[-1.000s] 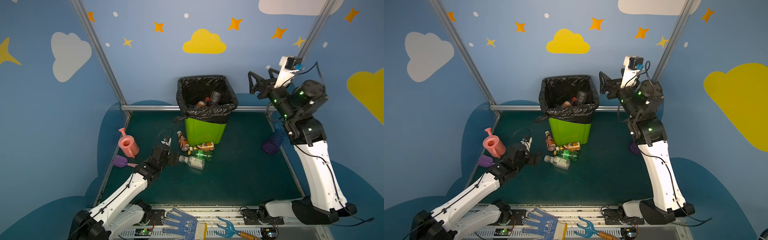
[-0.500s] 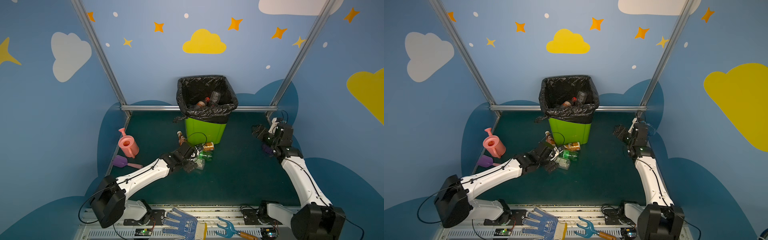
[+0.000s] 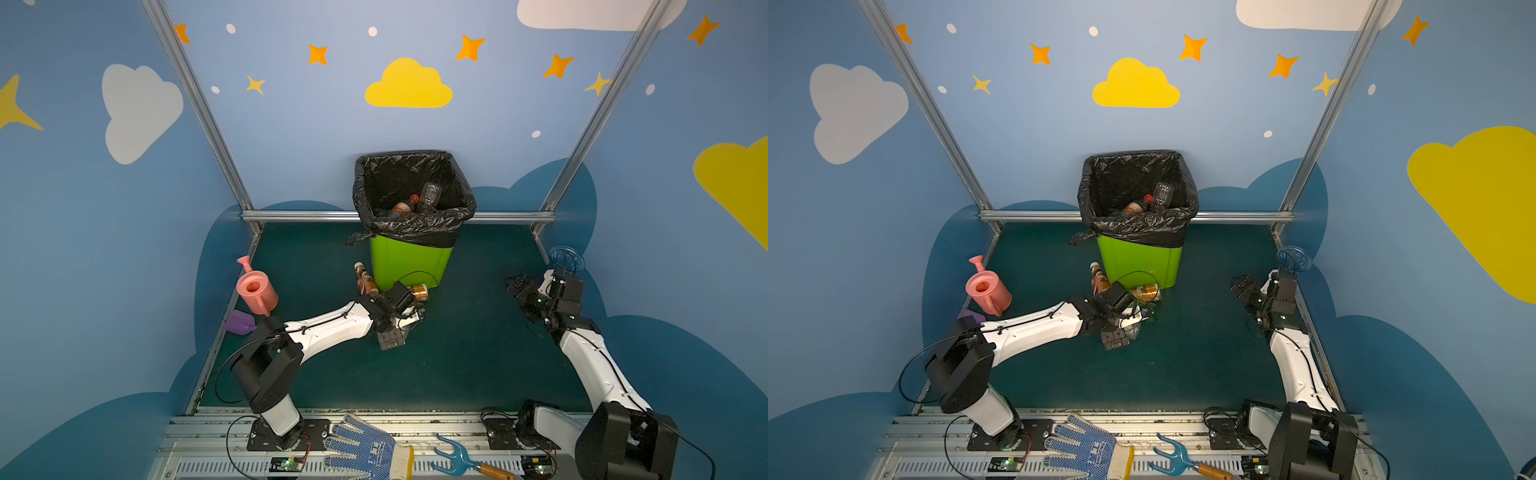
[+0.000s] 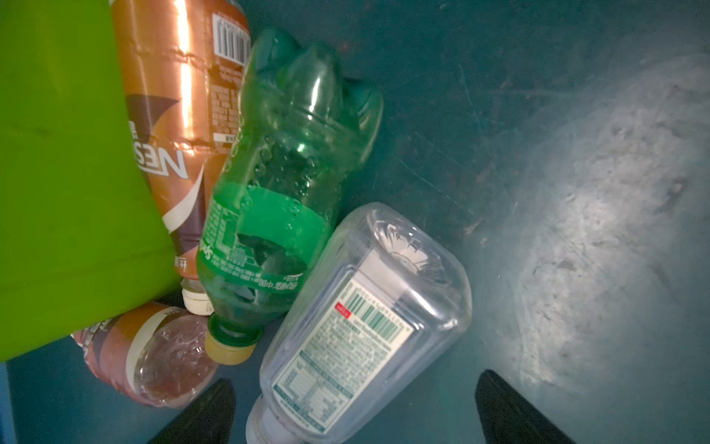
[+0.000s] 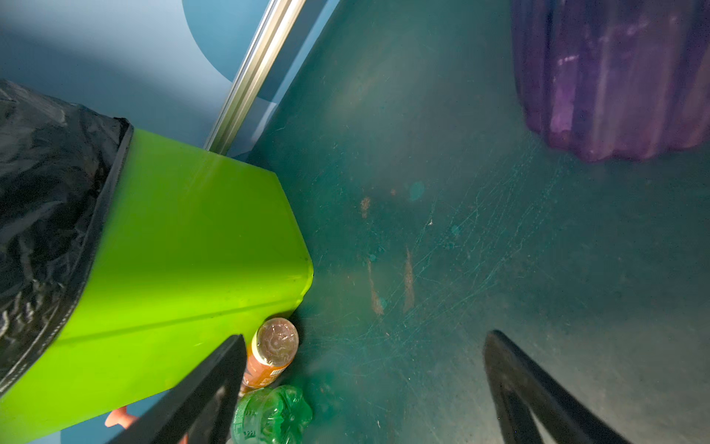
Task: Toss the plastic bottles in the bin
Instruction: 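Lower the left gripper to the pile while the right gripper draws back, then grasp the clear square bottle by its base with the left gripper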
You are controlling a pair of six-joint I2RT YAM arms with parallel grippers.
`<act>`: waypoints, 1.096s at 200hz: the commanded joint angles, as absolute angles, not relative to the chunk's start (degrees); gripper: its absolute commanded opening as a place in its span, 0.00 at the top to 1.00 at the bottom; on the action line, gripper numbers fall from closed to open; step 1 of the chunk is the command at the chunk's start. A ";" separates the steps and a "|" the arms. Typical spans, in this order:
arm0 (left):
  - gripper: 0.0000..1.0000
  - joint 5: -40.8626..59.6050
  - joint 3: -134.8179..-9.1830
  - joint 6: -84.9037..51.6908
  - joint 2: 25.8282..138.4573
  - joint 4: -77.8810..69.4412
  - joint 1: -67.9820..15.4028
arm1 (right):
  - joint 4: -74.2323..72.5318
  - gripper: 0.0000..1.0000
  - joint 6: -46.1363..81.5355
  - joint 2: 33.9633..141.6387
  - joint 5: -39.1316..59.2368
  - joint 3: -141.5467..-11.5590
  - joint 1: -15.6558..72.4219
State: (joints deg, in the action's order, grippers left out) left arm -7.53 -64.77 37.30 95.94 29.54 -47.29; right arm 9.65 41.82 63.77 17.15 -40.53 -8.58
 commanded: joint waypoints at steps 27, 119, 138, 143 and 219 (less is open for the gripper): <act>0.09 -6.09 -69.60 39.99 100.84 33.82 -47.37 | 9.23 0.05 42.89 65.54 20.60 -41.92 -9.53; 0.42 -5.26 -68.23 37.36 101.21 36.66 -48.43 | 9.01 0.05 44.29 67.09 21.65 -42.26 -10.72; 0.44 -5.18 -68.28 36.70 101.16 37.24 -48.43 | 8.96 0.05 44.41 67.66 22.17 -42.69 -10.88; 0.44 -5.20 -68.21 36.56 101.08 37.35 -48.43 | 8.96 0.05 44.46 67.72 22.29 -42.69 -10.86; 0.26 -5.45 -68.22 34.80 99.34 38.10 -48.43 | 9.40 0.05 44.60 67.93 22.45 -42.81 -10.90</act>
